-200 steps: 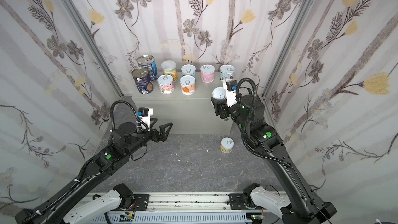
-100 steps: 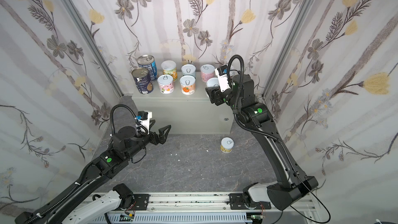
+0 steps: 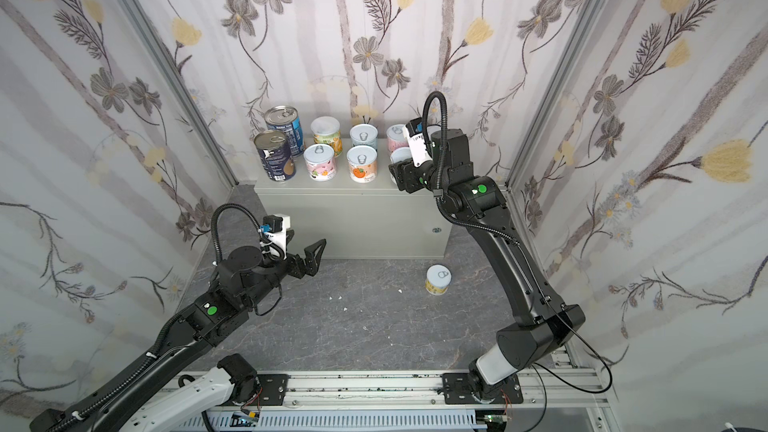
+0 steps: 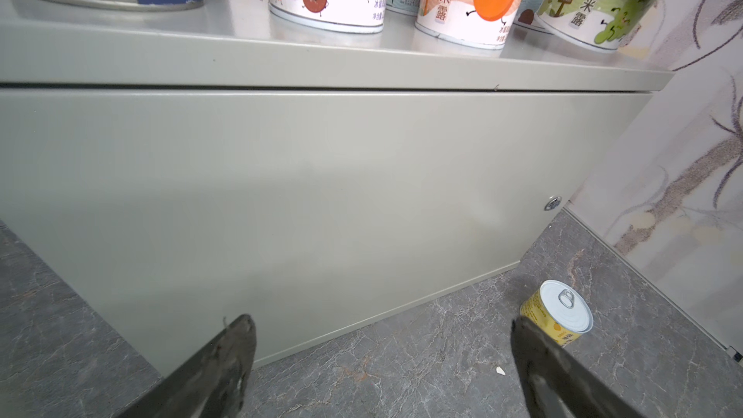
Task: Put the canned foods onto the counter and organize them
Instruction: 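Lower the held can onto the cabinet top beside the light blue can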
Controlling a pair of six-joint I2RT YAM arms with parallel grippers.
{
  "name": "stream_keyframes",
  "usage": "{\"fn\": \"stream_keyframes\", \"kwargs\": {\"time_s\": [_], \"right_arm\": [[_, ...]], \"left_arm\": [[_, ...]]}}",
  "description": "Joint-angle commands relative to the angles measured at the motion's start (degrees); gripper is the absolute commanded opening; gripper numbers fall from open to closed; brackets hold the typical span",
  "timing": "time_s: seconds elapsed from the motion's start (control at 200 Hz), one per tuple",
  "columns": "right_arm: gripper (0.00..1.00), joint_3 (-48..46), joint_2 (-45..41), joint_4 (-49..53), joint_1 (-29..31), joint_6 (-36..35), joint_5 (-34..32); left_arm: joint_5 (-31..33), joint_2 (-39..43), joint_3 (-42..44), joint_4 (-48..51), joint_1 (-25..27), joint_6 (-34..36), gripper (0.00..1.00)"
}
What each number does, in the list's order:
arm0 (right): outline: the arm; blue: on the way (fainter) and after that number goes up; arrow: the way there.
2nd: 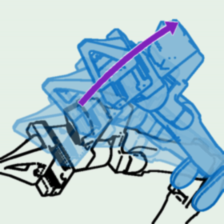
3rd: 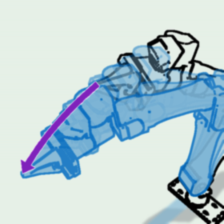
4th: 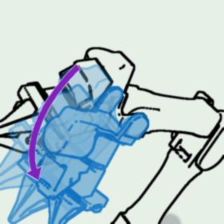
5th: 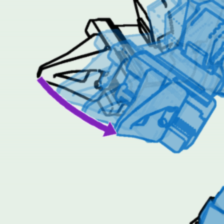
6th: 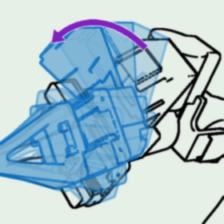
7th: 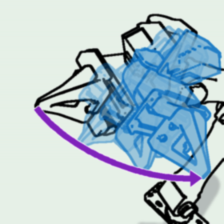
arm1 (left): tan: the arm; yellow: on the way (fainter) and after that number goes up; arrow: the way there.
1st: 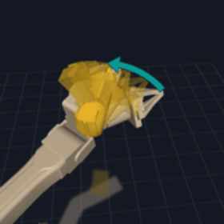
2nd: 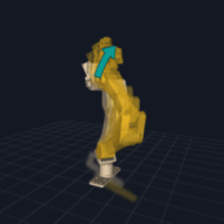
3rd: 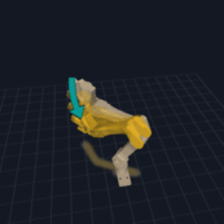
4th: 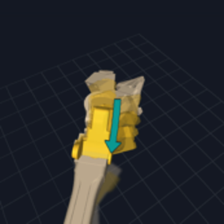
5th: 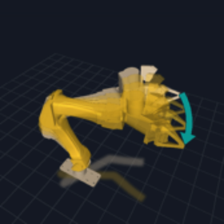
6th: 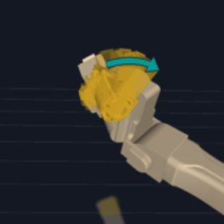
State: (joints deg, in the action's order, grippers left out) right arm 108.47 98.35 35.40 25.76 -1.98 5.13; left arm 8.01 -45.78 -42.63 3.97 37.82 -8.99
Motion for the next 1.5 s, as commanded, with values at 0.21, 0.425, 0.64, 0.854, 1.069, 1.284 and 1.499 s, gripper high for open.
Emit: {"fn": "stream_keyframes", "kwargs": {"time_s": [0.21, 0.425, 0.64, 0.854, 1.069, 1.284, 1.499], "right_arm": [[0.48, 5.9, 5.1, 1.0, 0.0, -0.1, 1.4], [0.49, 9.3, 8.3, 3.3, -0.1, -0.3, -1.1], [0.54, 11.9, 10.5, 5.1, -0.4, -1.0, -1.1], [0.61, 12.7, 10.6, 5.3, -0.7, -0.6, -1.2], [0.74, 12.6, 9.8, 5.3, -0.8, -1.5, 3.4], [0.78, 12.6, 10.2, 5.1, -0.9, -1.7, 1.5], [0.82, 12.6, 9.5, 5.0, -0.9, -1.7, -1.0]], "left_arm": [[2.0, 0.0, -0.1, -2.5, -0.1, 0.3, 1.00], [2.0, -0.4, -0.1, -2.7, 0.0, 0.6, 1.00], [1.9, -1.4, -0.3, -3.2, 0.0, 0.6, 1.00], [1.8, -1.9, -0.7, -3.2, 0.0, 0.6, 1.00], [1.5, -2.0, -1.3, -3.0, 0.0, 0.8, 1.00], [1.2, -1.9, -1.4, -2.7, 0.0, 0.7, 1.00], [1.7, -1.9, -1.4, -2.7, 0.0, 0.8, 1.00]]}}
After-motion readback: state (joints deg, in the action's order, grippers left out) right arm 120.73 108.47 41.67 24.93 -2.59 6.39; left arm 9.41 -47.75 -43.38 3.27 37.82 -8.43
